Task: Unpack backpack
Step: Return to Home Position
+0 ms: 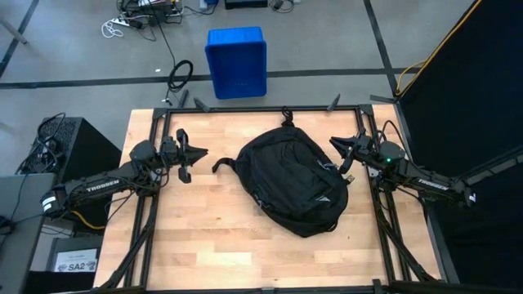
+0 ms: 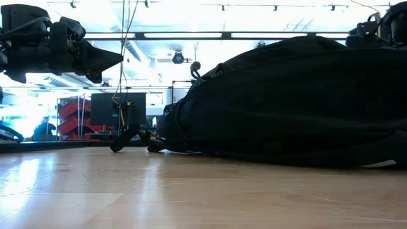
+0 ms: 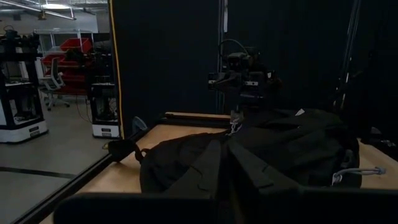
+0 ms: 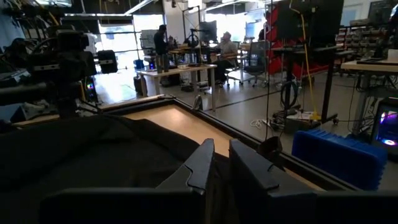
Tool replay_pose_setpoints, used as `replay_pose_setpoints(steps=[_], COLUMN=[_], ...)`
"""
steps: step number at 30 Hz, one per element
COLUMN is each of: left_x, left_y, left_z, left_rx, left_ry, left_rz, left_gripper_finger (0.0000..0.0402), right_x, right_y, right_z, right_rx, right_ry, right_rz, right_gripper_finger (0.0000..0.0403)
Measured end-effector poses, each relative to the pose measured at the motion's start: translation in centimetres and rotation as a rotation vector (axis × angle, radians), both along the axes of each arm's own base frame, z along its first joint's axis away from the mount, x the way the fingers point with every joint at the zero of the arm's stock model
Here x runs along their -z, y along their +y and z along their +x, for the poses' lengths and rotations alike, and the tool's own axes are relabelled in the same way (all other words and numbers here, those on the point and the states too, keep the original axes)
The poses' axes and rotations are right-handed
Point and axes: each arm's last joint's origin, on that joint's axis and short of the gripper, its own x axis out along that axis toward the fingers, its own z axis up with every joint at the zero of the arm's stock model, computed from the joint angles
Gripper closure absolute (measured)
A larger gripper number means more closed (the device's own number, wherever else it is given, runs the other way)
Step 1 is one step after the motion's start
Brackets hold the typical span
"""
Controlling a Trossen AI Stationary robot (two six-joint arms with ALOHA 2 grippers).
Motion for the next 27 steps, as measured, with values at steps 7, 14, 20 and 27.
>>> replay_pose_setpoints(steps=[7,14,20,27], left_x=[0.0,0.0,0.0,0.0], left_y=[-0.01,0.0,-0.01,0.0], left_z=[0.0,0.0,0.0,0.0], left_rx=[0.001,0.0,0.001,0.001], left_ry=[0.0,0.0,0.0,0.0], left_rz=[0.0,0.0,0.0,0.0], left_gripper_finger=[0.0402,0.0402,0.0402,0.0402], right_x=[0.0,0.0,0.0,0.0], right_y=[0.0,0.0,0.0,0.0], right_z=[0.0,0.0,0.0,0.0], right_rx=[0.0,0.0,0.0,0.0], right_ry=[0.0,0.0,0.0,0.0], right_rz=[0.0,0.0,0.0,0.0], right_gripper_finger=[0.0365,0.0355,0.036,0.0371])
